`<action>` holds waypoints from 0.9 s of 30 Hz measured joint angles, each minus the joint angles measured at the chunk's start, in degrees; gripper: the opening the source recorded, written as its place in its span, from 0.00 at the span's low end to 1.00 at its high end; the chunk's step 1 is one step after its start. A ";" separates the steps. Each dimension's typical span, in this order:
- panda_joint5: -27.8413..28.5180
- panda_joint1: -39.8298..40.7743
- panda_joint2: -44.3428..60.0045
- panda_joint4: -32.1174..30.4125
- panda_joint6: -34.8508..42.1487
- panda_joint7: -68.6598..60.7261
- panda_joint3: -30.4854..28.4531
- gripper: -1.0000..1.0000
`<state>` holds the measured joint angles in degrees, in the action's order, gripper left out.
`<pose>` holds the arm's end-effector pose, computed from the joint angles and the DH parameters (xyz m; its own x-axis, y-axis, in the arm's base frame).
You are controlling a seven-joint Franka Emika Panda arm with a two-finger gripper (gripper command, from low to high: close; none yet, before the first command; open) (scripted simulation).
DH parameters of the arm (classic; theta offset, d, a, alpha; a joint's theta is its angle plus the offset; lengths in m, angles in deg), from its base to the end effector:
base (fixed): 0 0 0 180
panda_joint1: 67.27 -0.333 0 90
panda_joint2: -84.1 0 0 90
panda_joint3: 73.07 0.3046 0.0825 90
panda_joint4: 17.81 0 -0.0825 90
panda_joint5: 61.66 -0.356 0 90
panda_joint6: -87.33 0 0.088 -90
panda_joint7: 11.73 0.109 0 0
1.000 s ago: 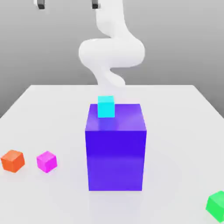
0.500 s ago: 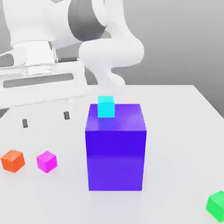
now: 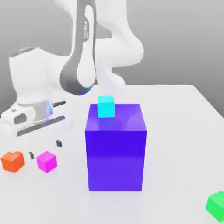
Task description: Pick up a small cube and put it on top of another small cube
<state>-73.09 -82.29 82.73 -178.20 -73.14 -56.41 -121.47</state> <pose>0.3039 -0.2089 0.2264 0.9978 0.0077 0.0664 0.0115 -0.9983 -0.0567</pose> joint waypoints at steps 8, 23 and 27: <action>5.34 4.40 2.69 -3.35 -4.80 -7.12 -1.17 0.50; -29.68 16.79 14.16 1.45 -8.90 -32.69 20.19 0.50; -37.80 22.55 18.43 2.65 -11.08 -39.48 27.50 0.50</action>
<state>-110.89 -59.73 101.16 -175.55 -84.23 -95.89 -93.96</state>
